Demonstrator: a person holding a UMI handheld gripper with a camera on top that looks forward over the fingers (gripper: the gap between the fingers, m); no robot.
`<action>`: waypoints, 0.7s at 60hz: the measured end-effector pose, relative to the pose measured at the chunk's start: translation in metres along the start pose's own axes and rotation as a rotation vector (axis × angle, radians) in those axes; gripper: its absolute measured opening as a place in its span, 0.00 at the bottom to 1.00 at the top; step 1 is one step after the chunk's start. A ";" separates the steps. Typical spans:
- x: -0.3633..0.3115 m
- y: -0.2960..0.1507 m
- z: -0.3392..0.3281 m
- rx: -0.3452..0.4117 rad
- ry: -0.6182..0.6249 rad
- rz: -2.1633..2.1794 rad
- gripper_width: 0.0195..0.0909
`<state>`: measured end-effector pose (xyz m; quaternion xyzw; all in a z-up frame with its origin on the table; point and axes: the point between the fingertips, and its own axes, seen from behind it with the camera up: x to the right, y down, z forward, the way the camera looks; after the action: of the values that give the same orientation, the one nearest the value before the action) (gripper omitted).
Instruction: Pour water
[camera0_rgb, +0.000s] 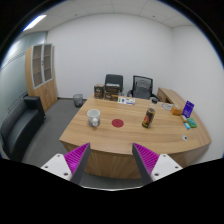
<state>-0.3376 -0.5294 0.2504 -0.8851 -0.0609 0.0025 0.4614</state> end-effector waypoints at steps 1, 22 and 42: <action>0.002 0.001 0.000 -0.002 0.006 0.003 0.92; 0.137 0.000 0.093 0.009 0.131 0.072 0.93; 0.263 -0.059 0.296 0.147 0.186 0.100 0.92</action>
<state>-0.1010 -0.2250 0.1424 -0.8473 0.0267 -0.0521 0.5278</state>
